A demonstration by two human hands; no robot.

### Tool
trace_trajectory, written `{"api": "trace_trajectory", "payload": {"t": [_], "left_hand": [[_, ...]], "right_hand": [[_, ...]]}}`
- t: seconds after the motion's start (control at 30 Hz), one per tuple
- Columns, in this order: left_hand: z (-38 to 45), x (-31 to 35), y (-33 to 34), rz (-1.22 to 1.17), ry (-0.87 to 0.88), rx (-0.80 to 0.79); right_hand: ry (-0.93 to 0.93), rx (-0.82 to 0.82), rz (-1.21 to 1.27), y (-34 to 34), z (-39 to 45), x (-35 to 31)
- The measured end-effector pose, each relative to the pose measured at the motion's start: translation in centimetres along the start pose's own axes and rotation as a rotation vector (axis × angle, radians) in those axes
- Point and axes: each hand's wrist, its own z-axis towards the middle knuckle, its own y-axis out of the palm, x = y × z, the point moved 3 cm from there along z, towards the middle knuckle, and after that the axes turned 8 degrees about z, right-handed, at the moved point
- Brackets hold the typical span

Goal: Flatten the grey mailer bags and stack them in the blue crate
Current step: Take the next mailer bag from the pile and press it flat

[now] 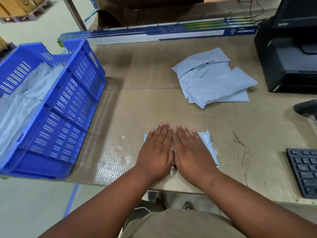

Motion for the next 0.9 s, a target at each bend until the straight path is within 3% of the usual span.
{"api": "trace_trajectory", "payload": {"t": [0.4, 0.63, 0.8, 0.9], "left_hand": [[0.2, 0.1, 0.3, 0.016, -0.009, -0.039], [0.6, 0.7, -0.8, 0.064, -0.022, -0.076], [1.3, 3.6, -1.7, 0.044, 0.135, -0.001], [0.8, 4.5, -0.5, 0.02, 0.118, -0.019]], "right_hand": [[-0.023, -0.079, 0.092, -0.5, 0.4, 0.9], [-0.026, -0.078, 0.004, -1.7, -0.1, 1.2], [0.01, -0.049, -0.049, -2.4, -3.2, 3.2], [0.017, -0.092, -0.023, -2.1, -3.9, 4.2]]}}
